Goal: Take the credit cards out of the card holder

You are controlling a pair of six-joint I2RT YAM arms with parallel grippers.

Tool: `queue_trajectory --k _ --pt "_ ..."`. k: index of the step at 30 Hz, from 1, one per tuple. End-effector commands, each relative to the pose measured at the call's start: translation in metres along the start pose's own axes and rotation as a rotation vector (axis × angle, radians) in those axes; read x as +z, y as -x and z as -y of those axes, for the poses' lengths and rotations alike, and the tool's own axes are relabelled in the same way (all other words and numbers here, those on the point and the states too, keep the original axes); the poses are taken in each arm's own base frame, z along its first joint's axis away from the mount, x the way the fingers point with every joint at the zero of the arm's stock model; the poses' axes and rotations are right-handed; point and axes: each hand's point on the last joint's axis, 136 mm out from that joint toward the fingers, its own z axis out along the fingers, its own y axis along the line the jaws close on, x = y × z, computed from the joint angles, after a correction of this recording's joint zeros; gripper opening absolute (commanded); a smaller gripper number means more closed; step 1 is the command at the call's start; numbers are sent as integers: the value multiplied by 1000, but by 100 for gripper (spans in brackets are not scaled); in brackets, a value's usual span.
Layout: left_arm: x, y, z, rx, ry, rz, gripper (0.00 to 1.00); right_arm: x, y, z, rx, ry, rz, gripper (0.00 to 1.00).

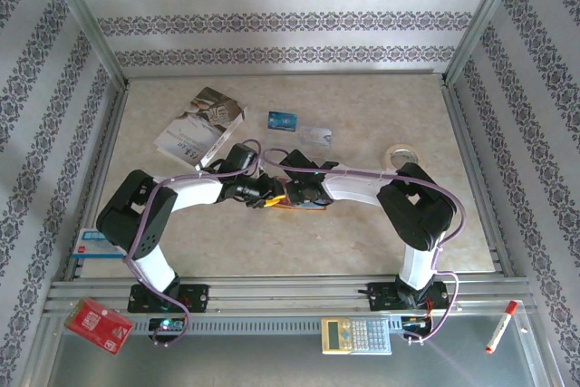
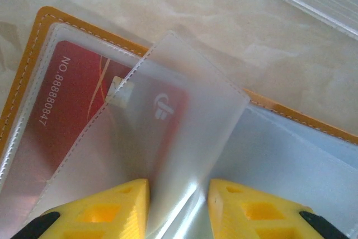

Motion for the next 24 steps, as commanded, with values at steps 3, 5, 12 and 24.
queue_trajectory --k 3,5,12,24 --pt "11 8 6 -19 -18 17 26 15 -39 12 6 5 -126 34" --pt "13 11 7 -17 -26 19 25 13 -35 10 18 29 -117 33" --pt "19 13 12 -17 -57 3 20 -14 1 -5 129 207 -5 35" --pt "18 8 50 52 -142 -19 25 -79 62 21 344 313 257 39"
